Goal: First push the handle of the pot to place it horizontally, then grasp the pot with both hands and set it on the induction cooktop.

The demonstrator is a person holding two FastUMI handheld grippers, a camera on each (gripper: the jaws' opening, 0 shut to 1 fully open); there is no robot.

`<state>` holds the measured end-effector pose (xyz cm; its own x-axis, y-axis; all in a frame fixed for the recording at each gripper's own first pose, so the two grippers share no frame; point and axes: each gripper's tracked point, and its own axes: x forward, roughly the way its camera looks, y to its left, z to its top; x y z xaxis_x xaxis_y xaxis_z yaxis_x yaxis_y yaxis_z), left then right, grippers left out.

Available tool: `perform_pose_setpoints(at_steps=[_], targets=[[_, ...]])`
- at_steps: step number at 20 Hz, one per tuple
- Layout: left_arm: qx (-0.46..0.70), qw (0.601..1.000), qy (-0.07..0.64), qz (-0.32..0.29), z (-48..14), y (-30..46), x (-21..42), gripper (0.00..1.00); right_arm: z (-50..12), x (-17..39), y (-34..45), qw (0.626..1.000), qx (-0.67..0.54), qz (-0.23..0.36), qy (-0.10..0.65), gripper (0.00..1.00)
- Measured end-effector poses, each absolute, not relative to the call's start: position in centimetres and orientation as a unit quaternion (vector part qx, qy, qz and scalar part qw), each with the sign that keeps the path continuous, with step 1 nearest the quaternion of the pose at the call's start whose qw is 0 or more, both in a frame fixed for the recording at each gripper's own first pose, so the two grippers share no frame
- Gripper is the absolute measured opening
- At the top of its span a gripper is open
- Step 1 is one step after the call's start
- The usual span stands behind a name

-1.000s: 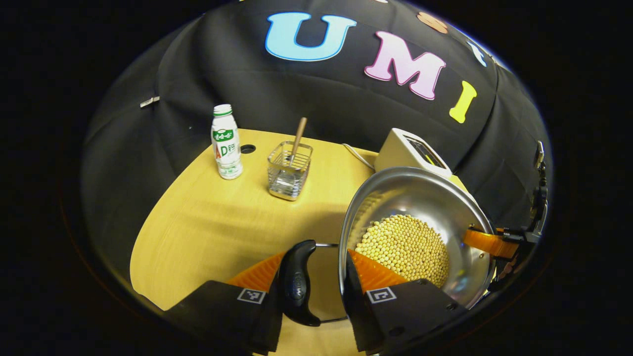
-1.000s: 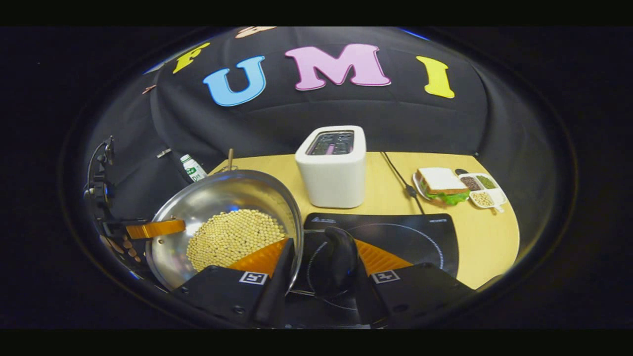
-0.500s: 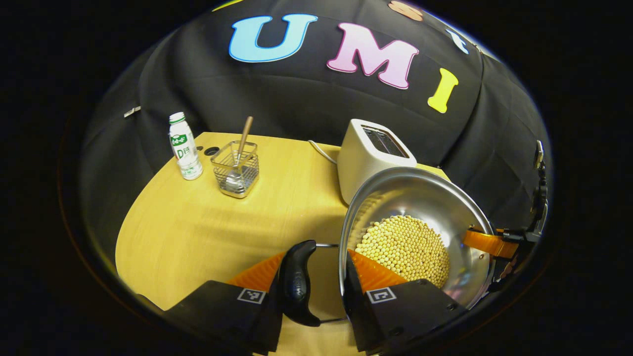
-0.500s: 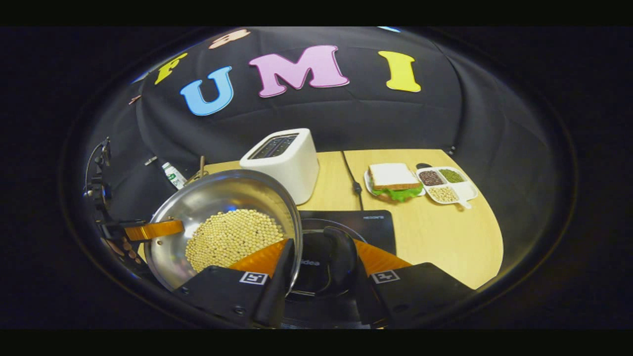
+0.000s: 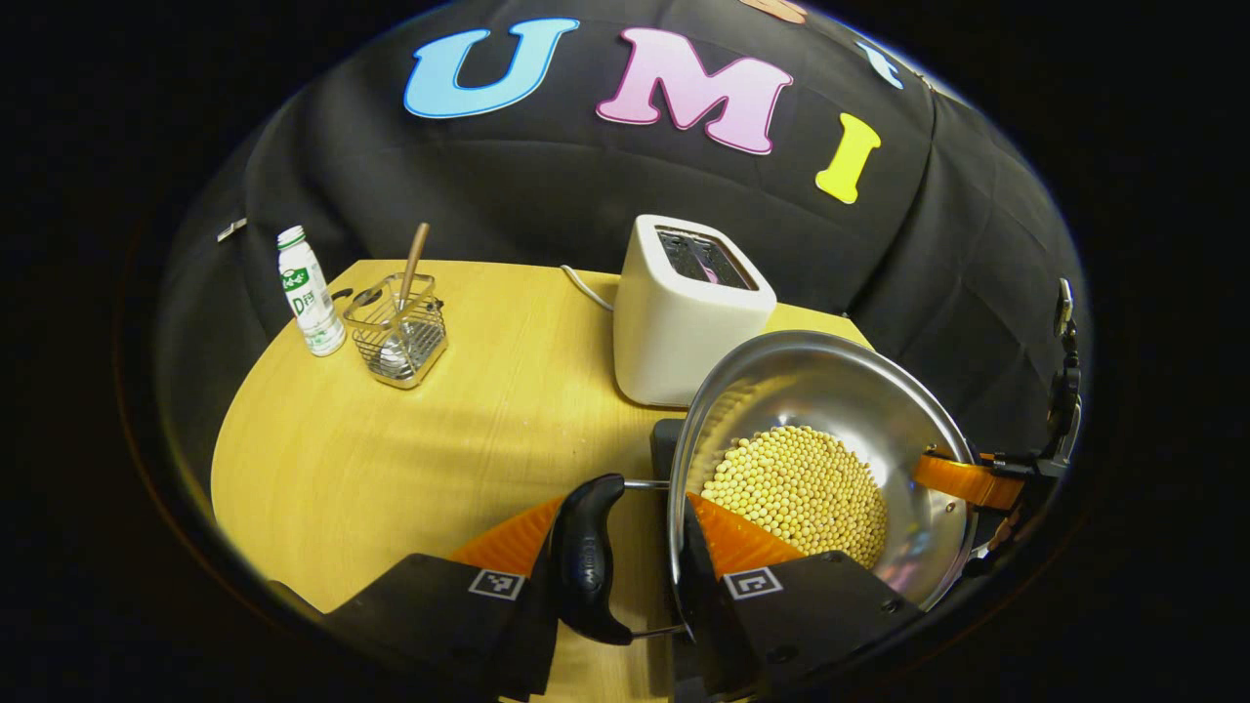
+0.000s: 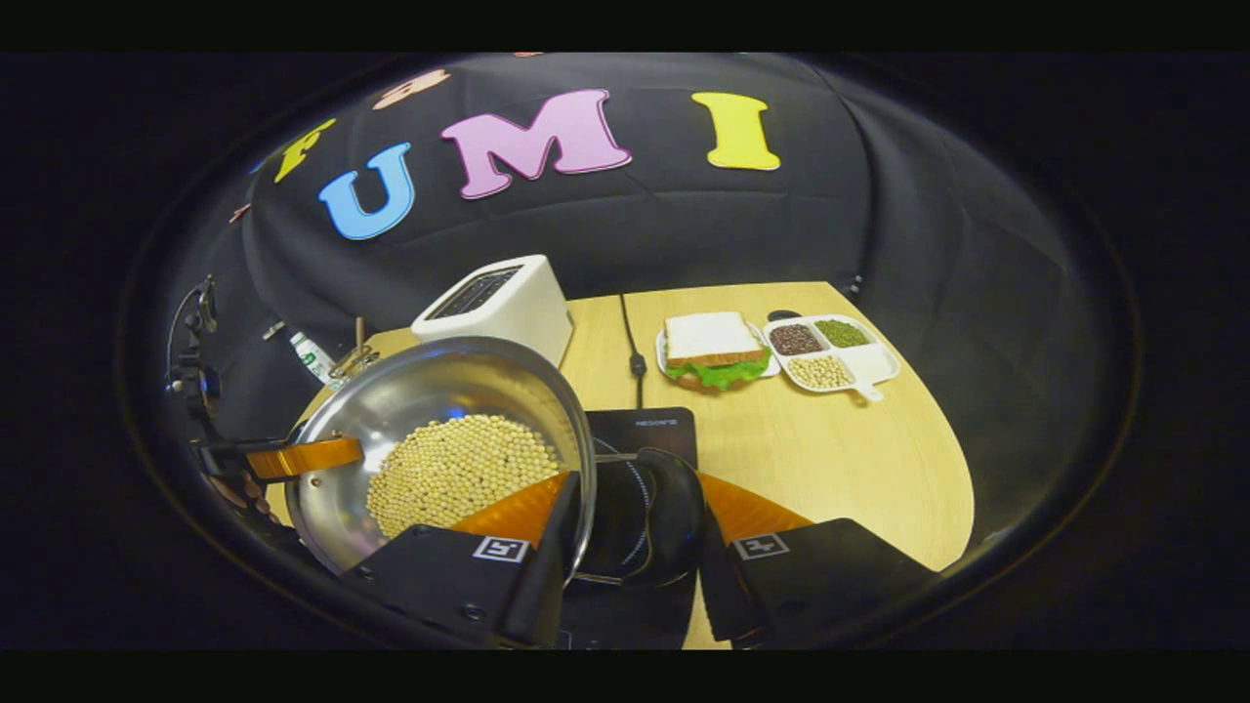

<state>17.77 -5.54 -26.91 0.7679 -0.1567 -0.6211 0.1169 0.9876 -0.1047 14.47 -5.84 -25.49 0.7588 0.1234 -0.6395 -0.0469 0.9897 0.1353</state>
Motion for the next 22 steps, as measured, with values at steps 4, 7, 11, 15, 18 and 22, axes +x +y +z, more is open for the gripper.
perform_pose_setpoints(at_steps=[4, 7, 11, 15, 18, 22], targets=[[-0.036, 0.939, 0.334, -0.073, -27.9, -6.9, 18.1, 0.59, -26.2, 14.9, -7.3, 0.936, 0.058, 0.039, 0.345, 0.6], [-0.036, 0.938, 0.337, -0.073, -28.7, -7.5, 18.5, 0.6, -27.0, 15.2, -7.9, 0.934, 0.063, 0.036, 0.349, 0.56], [-0.039, 0.936, 0.341, -0.076, -29.6, -7.9, 19.1, 0.59, -27.7, 15.6, -8.4, 0.934, 0.06, 0.029, 0.352, 0.6], [-0.037, 0.934, 0.348, -0.077, -30.5, -7.7, 19.3, 0.6, -29.0, 15.5, -8.4, 0.929, 0.062, 0.027, 0.364, 0.61], [-0.032, 0.937, 0.339, -0.076, -30.2, -7.8, 19.4, 0.6, -29.1, 15.9, -8.3, 0.931, 0.074, 0.028, 0.357, 0.6], [-0.032, 0.935, 0.346, -0.074, -30.5, -7.7, 19.0, 0.62, -29.2, 15.9, -8.4, 0.931, 0.077, 0.03, 0.356, 0.61]])
